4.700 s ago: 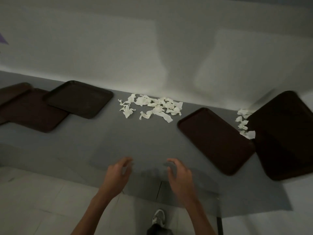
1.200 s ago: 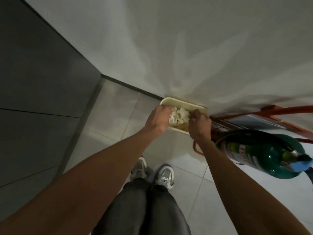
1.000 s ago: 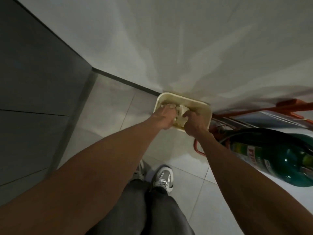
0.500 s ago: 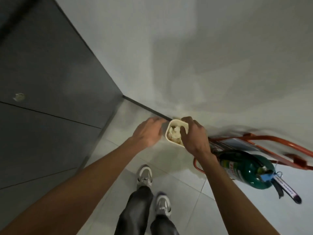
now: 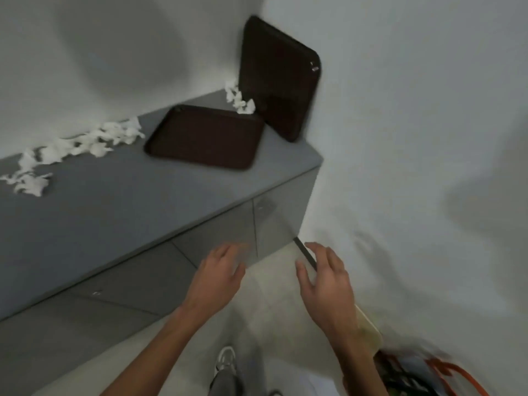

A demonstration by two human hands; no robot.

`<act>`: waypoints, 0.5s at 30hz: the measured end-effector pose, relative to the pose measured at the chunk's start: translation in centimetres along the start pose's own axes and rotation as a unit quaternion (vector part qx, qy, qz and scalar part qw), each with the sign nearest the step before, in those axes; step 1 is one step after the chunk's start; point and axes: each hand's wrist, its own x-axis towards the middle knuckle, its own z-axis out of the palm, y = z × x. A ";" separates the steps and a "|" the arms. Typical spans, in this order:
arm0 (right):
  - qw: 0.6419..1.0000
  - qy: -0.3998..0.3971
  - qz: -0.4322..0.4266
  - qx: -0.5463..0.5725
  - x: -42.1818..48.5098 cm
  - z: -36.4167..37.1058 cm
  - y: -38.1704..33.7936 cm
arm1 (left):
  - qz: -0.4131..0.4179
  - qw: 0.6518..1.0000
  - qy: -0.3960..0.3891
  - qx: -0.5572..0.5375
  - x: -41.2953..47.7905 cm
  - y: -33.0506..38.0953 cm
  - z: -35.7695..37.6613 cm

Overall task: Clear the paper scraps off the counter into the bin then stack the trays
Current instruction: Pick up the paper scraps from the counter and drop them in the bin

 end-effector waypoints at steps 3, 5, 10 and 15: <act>0.998 -0.019 -0.059 0.009 1.1 1.3 -7.5 | -0.078 0.994 0.080 -0.017 -3.7 -4.4 -6.6; 0.995 -0.039 -0.090 0.026 2.2 3.0 -12.4 | -0.125 0.982 0.141 -0.031 -5.9 -7.8 -10.1; 0.980 -0.098 -0.159 0.068 4.9 10.3 -22.8 | -0.219 0.946 0.233 -0.059 -9.9 -17.0 -16.5; 0.968 -0.134 -0.203 0.064 6.7 20.0 -31.2 | -0.282 0.930 0.222 -0.071 -12.2 -27.6 -20.4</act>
